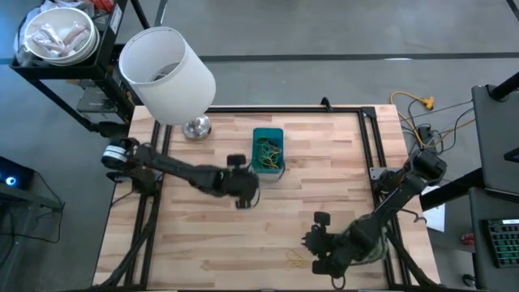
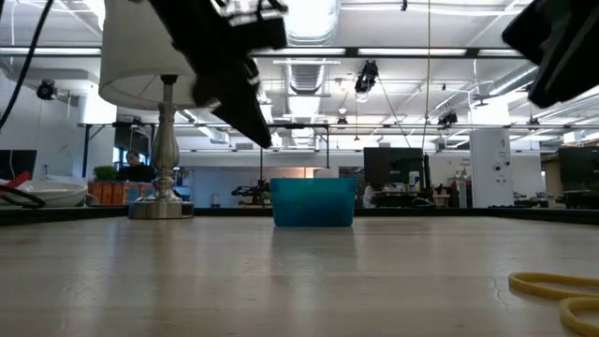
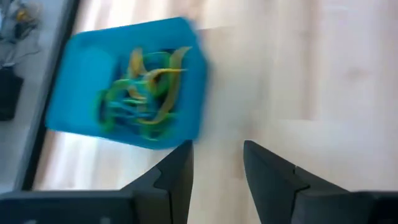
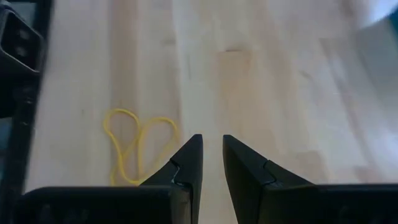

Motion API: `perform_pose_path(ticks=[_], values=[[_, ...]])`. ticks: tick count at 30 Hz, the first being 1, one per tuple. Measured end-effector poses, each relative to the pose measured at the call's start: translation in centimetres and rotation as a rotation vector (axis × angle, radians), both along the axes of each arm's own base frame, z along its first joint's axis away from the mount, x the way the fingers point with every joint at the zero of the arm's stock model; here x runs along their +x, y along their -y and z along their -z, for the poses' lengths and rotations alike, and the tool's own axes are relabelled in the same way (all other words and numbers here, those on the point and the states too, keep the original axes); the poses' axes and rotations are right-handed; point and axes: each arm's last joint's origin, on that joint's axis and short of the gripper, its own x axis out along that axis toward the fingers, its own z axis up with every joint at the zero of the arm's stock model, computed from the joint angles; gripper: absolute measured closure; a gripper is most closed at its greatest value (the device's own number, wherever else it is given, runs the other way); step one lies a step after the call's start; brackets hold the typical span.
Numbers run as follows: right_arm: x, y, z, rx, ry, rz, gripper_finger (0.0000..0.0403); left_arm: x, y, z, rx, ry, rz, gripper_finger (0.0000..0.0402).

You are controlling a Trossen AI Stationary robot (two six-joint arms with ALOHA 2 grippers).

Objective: Pick and place rubber bands into bin
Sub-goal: Put the yellow rubber band into the blue bin

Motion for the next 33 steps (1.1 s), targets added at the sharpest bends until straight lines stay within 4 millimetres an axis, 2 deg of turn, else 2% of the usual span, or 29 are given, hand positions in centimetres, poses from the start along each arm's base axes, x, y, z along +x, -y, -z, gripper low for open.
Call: perform_pose_path(ticks=[9, 17, 23, 33], values=[[2.0, 0.5, 1.2, 0.149, 0.072, -0.116, 0.0346, -2.2, 7.5, -0.3, 0.009, 0.064, 0.118, 0.0276], [2.5, 0.0, 3.8, 0.131, 0.002, -0.167, 0.0346, -4.4, 11.7, -0.5, 0.022, 0.124, 0.172, 0.0276], [3.5, 0.4, 4.8, 0.147, -0.032, -0.151, 0.0346, -5.2, 12.7, -0.7, 0.109, 0.173, 0.154, 0.0276], [4.7, 1.1, 7.1, 0.259, -0.142, -0.146, 0.0346, -5.3, 12.6, -0.7, 0.132, 0.169, 0.146, 0.0276]])
